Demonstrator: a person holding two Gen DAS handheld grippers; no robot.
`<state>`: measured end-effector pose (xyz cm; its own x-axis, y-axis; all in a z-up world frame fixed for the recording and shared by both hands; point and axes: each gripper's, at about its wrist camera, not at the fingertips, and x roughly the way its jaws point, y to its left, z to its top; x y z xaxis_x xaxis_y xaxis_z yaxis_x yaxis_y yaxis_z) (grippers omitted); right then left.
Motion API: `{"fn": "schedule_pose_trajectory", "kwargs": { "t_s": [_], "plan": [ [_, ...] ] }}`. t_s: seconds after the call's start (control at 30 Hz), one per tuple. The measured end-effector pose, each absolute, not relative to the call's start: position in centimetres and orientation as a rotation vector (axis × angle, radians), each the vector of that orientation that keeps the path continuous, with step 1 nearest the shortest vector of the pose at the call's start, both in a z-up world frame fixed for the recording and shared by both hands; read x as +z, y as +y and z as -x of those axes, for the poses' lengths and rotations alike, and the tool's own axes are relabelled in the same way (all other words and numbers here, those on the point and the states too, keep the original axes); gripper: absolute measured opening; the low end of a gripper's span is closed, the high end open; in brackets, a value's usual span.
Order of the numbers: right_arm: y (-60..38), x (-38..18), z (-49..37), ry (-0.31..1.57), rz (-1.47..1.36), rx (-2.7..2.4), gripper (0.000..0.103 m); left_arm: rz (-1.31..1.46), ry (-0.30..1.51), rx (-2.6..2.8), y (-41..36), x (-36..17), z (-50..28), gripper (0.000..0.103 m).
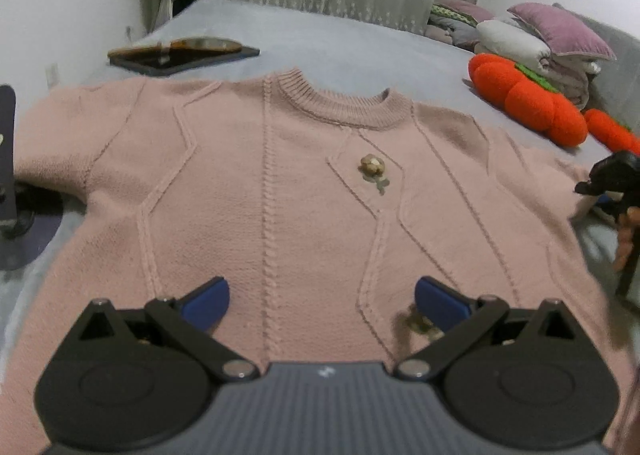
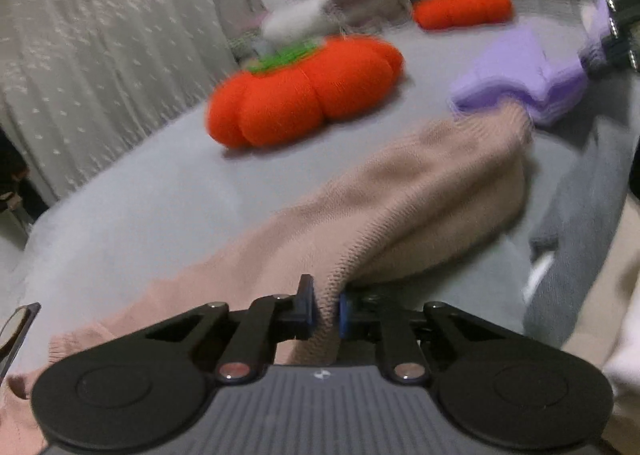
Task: Fold clothes
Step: 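Grasp the sleeve cuff with the right gripper, fold it across the body, release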
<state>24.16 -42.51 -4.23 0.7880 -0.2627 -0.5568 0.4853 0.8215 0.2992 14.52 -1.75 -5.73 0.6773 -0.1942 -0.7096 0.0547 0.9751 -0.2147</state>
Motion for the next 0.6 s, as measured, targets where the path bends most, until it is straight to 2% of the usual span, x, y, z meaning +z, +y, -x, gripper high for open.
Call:
{"fn": "schedule_pose_trajectory", "kwargs": {
  "t_s": [0.3,0.47,0.6],
  "plan": [
    [-33.8,-0.4,-22.9,0.355,-0.001,-0.148,0.014,0.370,0.797,-0.134,1.2,-3.7,-16.3,0.103],
    [-26.6,-2.3,-21.9,0.336,0.343,0.145,0.014,0.401,0.791,-0.143,1.2,-3.5,-17.1,0.103],
    [-23.1,-5.3,-22.3,0.430,0.456,0.294,0.014,0.383,0.790,-0.148,0.5,-3.4,-17.5,0.103]
  ]
}}
